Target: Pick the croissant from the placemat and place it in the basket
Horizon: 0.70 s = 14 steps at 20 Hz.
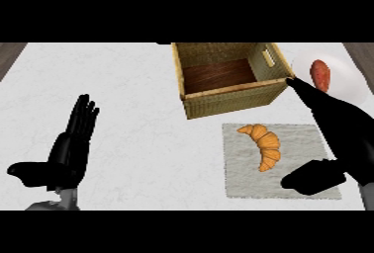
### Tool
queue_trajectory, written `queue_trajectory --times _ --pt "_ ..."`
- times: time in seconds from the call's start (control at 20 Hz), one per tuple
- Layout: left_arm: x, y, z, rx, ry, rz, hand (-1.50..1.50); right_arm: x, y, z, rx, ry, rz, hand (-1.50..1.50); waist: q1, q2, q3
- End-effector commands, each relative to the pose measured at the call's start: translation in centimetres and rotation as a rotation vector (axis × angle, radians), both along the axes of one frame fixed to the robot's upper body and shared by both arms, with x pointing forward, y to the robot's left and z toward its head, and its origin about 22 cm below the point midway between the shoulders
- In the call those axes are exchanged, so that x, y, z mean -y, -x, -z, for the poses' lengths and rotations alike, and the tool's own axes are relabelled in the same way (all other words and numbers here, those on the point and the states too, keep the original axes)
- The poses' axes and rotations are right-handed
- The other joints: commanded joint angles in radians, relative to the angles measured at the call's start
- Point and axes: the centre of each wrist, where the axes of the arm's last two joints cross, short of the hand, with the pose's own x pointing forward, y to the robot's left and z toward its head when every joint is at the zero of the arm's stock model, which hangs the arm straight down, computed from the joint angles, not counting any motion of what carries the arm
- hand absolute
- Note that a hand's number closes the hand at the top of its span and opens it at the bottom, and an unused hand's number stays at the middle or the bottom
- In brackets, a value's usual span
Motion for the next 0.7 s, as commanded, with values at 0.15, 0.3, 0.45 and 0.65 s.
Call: queue_trajectory --times 0.15,0.3,0.45,0.65 --pt "0.8 -0.2 0.2 0.007 -0.002 0.003 0.0 -1.4 -0.1 0.5 -0.109 0.119 0.128 -1.5 -0.007 0.001 0.002" --pt "0.5 -0.7 0.0 -0.004 0.004 -0.006 0.0 -2.3 0.8 2.8 -0.12 0.078 0.13 -1.5 -0.01 0.002 0.002" --pt "-0.5 0.4 -1.2 0.007 0.006 0.012 0.0 -0.2 1.1 5.2 -0.133 0.068 0.118 -1.5 -0.009 0.001 0.003" --pt "-1.0 -0.5 -0.5 -0.011 0.005 0.0 0.0 -1.2 0.3 4.9 -0.119 0.064 0.102 -1.5 -0.007 0.003 0.003"
